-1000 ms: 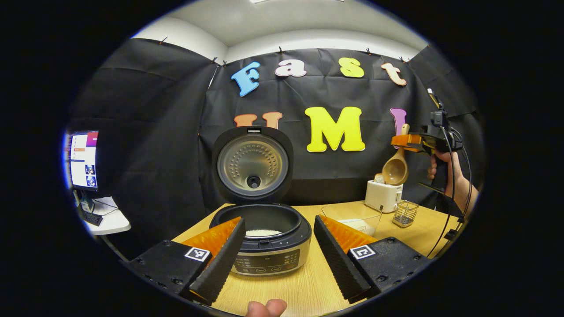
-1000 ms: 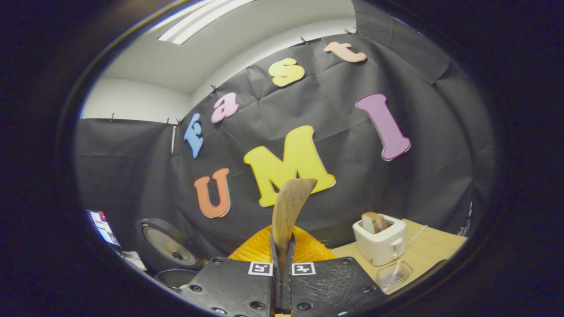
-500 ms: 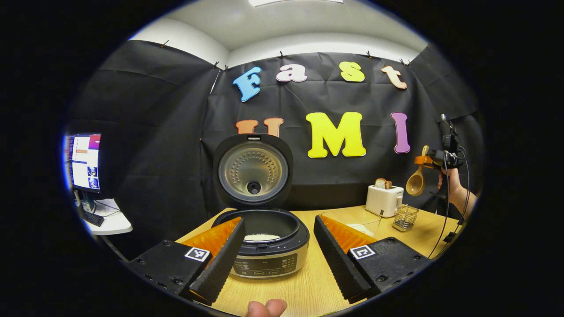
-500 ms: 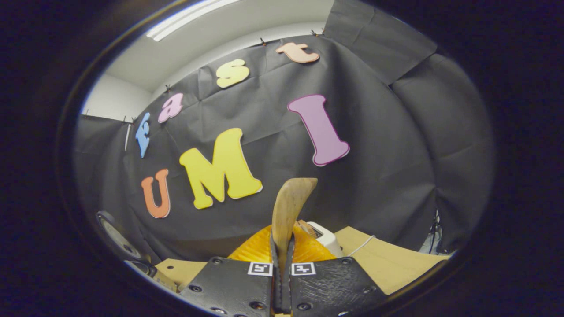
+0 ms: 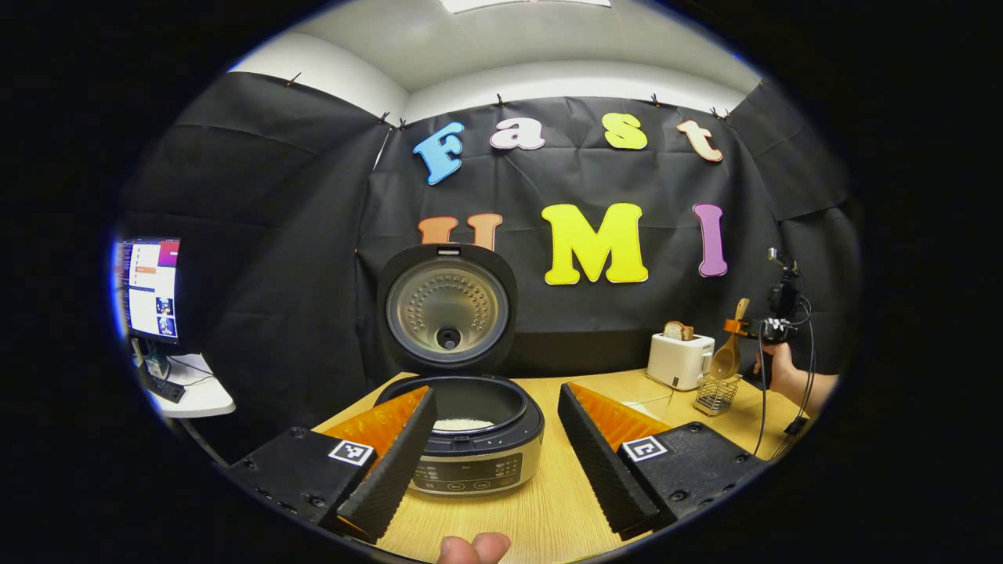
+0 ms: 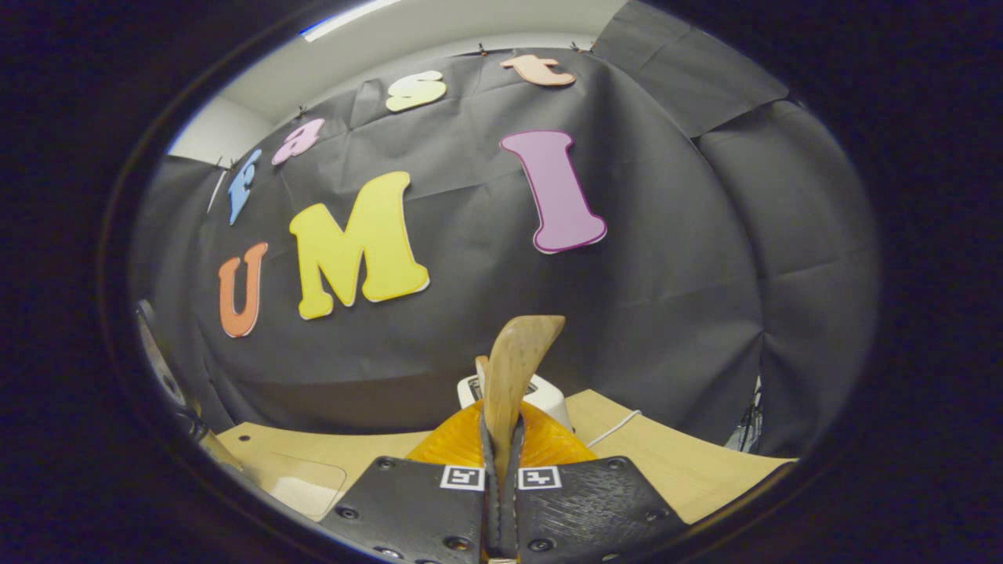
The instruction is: Close the left gripper, press the button to open the rice cooker; take a wooden spoon from the chopstick holder with the right hand, scoop a spoonful of rice and pour it into the rice cooker, then put the wooden spoon back into the chopstick holder.
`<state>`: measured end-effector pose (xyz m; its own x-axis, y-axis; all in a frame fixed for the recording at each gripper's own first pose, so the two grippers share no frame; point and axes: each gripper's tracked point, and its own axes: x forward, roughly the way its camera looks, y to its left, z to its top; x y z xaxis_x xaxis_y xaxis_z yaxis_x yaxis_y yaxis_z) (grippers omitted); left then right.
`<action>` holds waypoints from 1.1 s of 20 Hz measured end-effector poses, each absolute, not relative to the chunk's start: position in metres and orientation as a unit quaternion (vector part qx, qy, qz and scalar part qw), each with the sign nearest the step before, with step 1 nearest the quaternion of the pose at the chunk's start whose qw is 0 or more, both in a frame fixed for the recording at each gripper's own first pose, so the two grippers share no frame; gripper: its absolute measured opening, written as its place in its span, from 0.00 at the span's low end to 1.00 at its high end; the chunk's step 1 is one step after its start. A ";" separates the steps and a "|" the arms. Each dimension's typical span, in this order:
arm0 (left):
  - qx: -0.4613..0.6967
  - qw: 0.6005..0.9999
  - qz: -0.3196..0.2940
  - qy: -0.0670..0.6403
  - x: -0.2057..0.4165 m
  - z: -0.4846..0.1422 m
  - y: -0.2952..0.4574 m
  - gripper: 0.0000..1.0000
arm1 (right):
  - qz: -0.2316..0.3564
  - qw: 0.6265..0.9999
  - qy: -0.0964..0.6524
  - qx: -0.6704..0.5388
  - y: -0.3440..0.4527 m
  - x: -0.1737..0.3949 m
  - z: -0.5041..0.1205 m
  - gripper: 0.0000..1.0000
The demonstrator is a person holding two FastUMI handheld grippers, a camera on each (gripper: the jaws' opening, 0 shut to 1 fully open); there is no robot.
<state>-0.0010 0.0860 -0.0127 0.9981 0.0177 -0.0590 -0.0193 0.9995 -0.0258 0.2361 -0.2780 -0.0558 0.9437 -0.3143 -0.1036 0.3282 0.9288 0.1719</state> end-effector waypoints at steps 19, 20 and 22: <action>-0.026 0.999 0.018 0.042 0.000 -0.019 0.097 0.99 | -0.150 0.983 0.063 0.083 -0.263 0.230 -0.116 0.10; -0.028 0.999 0.015 0.043 0.000 -0.018 0.096 0.99 | -0.154 0.983 0.066 0.078 -0.264 0.231 -0.119 0.12; -0.031 0.999 0.016 0.041 -0.001 -0.017 0.095 0.99 | -0.147 0.984 0.065 0.078 -0.264 0.227 -0.116 0.21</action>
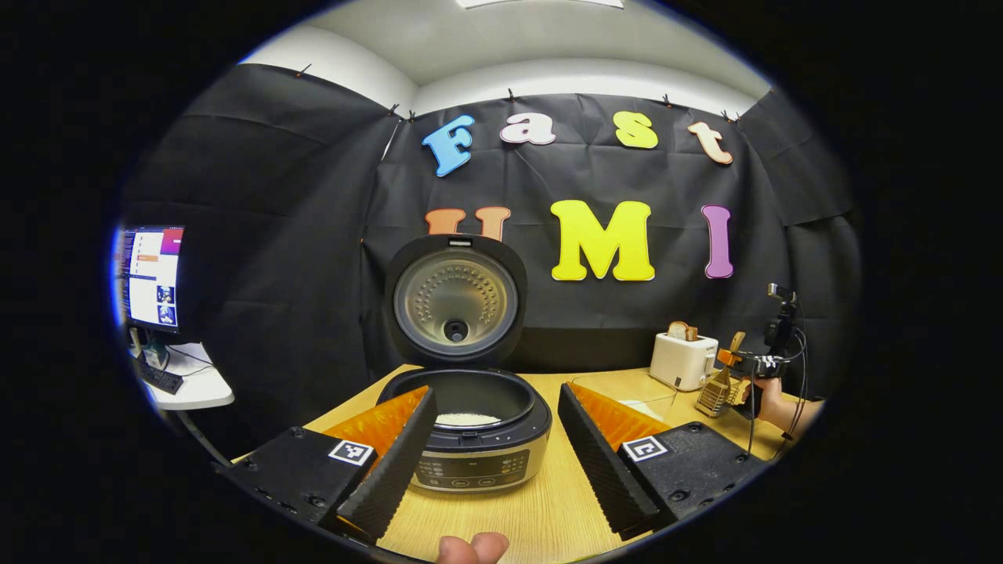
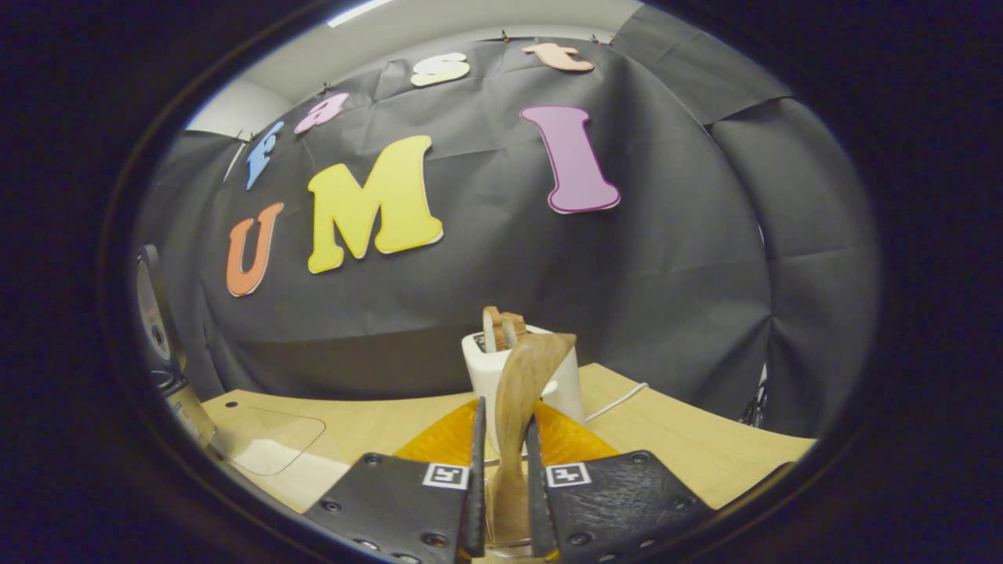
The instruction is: Close the left gripper, press the button to open the rice cooker; take a wooden spoon from the chopstick holder with the right hand, scoop a spoonful of rice and pour it into the rice cooker, then put the wooden spoon back into the chopstick holder.
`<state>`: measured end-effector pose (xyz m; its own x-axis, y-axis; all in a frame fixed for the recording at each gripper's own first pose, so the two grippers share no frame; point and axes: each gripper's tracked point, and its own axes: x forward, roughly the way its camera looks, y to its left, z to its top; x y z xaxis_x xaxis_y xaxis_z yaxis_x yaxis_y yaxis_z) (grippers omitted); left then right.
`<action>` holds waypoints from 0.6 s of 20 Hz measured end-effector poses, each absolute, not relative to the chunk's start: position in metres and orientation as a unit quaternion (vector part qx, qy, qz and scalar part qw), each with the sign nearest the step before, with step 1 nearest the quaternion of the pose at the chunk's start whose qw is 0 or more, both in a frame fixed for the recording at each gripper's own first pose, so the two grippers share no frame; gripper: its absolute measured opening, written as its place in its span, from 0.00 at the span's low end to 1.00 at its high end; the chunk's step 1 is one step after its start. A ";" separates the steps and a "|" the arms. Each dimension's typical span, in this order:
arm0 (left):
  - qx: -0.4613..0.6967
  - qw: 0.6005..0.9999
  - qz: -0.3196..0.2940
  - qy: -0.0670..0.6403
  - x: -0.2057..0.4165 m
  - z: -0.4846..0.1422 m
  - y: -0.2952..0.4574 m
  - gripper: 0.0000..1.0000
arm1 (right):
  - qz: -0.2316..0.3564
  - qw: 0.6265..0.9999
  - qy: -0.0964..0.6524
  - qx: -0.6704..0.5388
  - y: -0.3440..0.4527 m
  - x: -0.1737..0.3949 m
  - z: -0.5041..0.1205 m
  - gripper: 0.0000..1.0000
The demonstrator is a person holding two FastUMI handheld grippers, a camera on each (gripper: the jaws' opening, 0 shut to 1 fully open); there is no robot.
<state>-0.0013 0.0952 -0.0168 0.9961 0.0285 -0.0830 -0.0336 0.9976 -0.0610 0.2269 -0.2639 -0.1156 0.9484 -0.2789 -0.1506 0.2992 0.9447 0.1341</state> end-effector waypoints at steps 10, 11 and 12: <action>-0.042 0.999 0.010 0.025 -0.003 -0.005 0.075 0.95 | -0.174 0.977 0.057 0.112 -0.302 0.203 -0.108 0.94; -0.048 0.999 0.013 0.022 -0.004 -0.002 0.072 0.99 | -0.174 0.976 0.058 0.121 -0.306 0.200 -0.109 0.94; -0.054 0.998 0.016 0.019 -0.005 0.001 0.071 0.99 | -0.177 0.974 0.056 0.132 -0.310 0.195 -0.108 0.94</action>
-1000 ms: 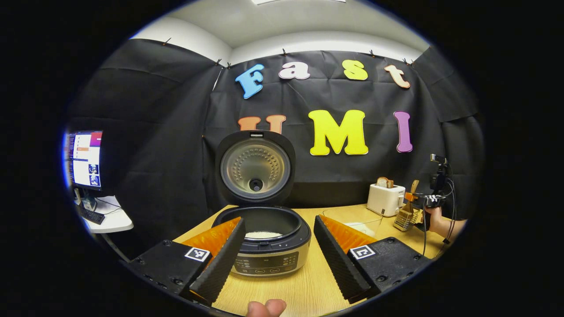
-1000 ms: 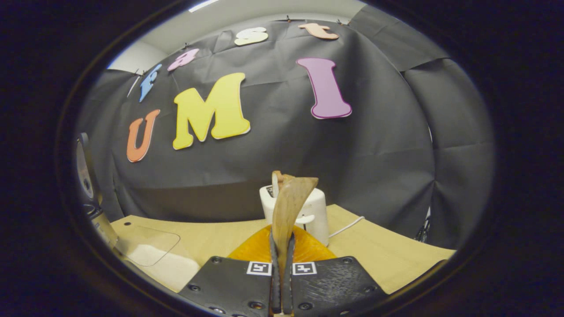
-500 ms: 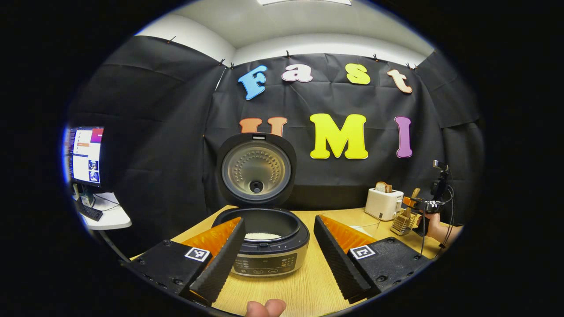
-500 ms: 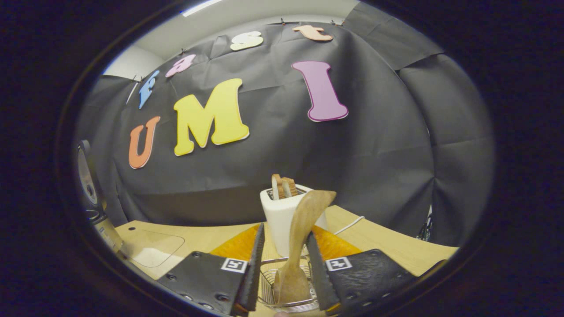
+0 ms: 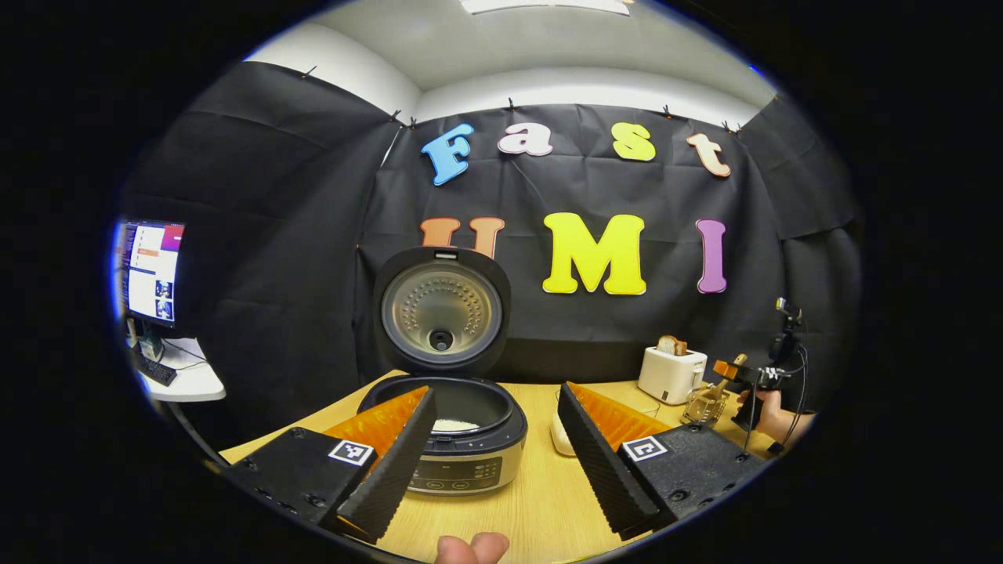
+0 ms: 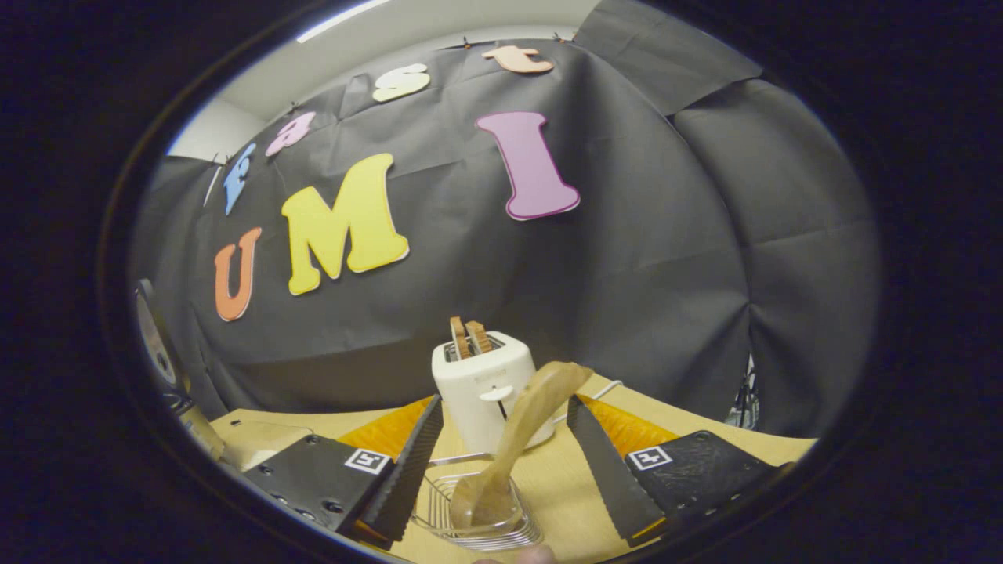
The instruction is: Close the left gripper, press the button to open the rice cooker; take a wooden spoon from the chopstick holder with the right hand, scoop a spoonful of rice and pour it into the rice cooker, then put the wooden spoon back into the chopstick holder.
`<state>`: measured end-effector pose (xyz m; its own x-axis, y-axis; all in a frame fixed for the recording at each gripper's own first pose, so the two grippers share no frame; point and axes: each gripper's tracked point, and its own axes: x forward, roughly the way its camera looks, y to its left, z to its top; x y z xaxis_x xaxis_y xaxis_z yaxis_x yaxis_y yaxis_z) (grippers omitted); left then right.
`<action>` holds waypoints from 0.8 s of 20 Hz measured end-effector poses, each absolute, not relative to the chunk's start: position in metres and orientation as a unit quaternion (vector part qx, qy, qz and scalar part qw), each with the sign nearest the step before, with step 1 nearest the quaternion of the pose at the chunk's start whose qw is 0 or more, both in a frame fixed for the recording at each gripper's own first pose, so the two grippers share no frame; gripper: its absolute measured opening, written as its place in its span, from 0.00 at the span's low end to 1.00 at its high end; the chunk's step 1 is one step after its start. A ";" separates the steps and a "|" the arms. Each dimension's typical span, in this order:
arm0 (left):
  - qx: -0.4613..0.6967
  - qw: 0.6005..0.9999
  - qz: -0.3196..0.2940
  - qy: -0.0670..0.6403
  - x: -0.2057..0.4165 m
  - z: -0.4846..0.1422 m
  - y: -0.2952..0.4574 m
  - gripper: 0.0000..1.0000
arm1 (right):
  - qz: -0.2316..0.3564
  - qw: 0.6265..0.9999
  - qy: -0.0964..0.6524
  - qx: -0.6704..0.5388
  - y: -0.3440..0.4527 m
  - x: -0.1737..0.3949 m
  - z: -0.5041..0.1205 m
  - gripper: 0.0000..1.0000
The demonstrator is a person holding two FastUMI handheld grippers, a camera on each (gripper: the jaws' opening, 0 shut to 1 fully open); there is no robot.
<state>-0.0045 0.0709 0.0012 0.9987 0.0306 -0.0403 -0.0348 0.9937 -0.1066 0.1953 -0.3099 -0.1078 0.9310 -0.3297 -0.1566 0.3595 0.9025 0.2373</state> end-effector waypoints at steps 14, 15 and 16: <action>0.006 0.999 0.052 -0.004 0.066 0.107 0.081 0.98 | -0.164 0.984 0.023 0.064 -0.292 0.079 -0.074 0.91; 0.010 0.998 0.056 -0.002 0.077 0.115 0.083 0.98 | -0.151 0.987 0.025 0.053 -0.283 0.075 -0.070 0.95; 0.020 0.998 0.054 0.001 0.091 0.121 0.085 0.94 | -0.143 0.988 0.032 0.047 -0.278 0.072 -0.069 0.95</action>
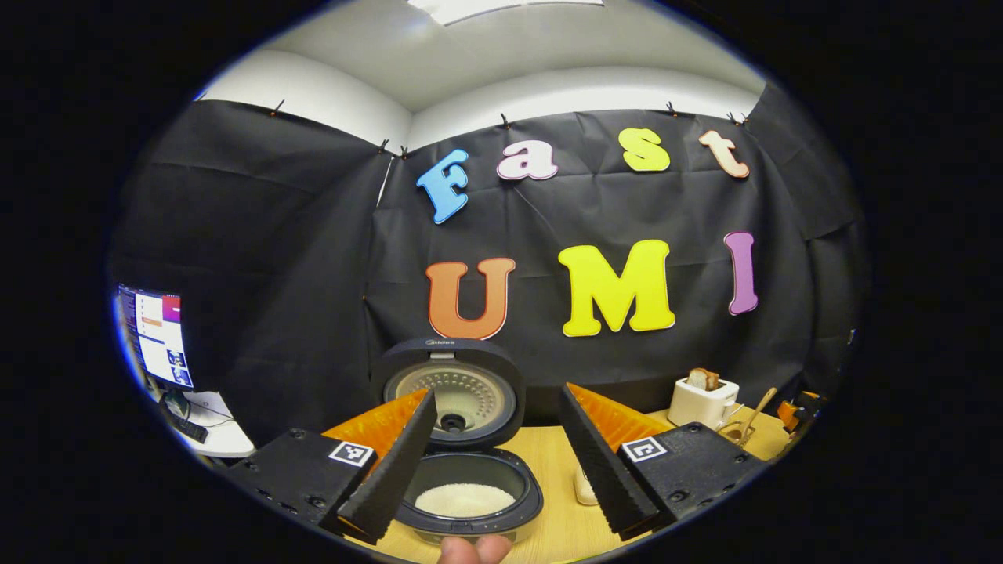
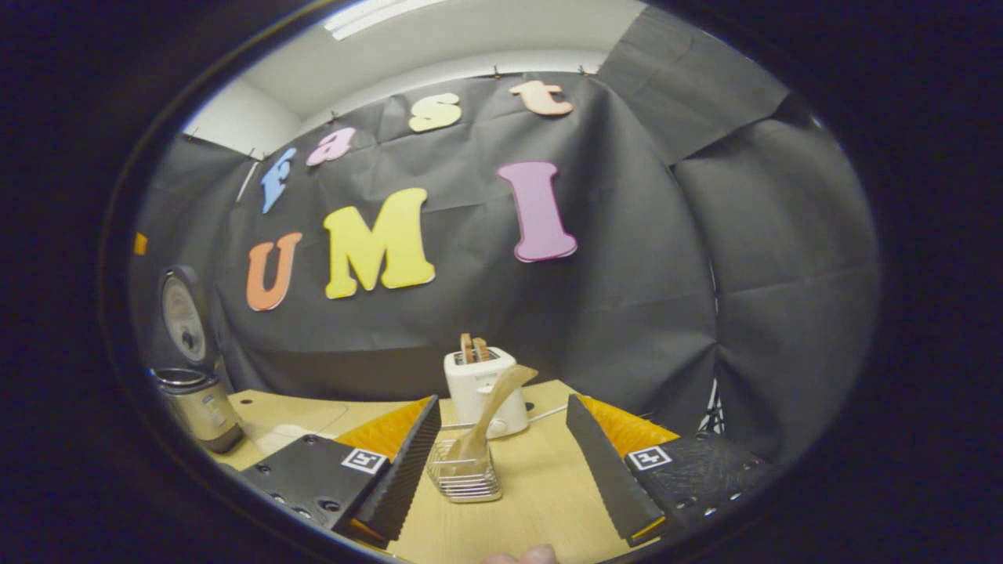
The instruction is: Close the left gripper, press the button to open the rice cooker; take a wooden spoon from the chopstick holder with the right hand, scoop a spoonful of rice and pour it into the rice cooker, then put the wooden spoon back into the chopstick holder.
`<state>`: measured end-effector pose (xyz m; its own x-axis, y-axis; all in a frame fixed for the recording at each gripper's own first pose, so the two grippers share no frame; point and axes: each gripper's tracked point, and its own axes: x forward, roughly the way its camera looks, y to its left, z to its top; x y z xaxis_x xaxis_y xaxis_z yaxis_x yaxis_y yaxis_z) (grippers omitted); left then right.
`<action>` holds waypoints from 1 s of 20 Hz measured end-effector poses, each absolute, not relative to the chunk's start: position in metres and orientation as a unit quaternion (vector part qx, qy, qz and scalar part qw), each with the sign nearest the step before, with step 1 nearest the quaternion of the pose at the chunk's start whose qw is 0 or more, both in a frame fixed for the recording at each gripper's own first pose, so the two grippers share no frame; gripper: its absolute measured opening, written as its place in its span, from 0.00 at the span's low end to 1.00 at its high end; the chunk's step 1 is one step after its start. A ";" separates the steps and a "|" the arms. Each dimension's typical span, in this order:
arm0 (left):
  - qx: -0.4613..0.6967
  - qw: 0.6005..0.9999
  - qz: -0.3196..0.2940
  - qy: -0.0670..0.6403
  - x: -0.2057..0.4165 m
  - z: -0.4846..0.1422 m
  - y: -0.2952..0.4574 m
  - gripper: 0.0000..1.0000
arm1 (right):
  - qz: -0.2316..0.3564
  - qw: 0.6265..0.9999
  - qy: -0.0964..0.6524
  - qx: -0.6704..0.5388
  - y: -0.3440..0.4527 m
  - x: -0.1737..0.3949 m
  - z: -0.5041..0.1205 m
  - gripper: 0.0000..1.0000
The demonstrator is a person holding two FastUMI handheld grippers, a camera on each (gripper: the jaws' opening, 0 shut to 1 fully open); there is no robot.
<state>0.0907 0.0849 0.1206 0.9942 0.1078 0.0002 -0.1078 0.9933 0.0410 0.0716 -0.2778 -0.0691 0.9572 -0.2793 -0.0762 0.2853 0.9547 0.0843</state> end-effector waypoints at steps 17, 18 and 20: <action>0.039 0.993 0.088 0.072 0.251 0.154 0.146 0.98 | -0.048 0.997 0.033 0.048 -0.207 0.029 -0.065 0.95; 0.034 0.992 0.088 0.083 0.253 0.150 0.148 0.98 | -0.041 0.997 0.034 0.049 -0.201 0.028 -0.066 0.95; 0.029 0.990 0.086 0.106 0.260 0.141 0.155 0.98 | -0.022 0.997 0.041 0.056 -0.186 0.026 -0.069 0.96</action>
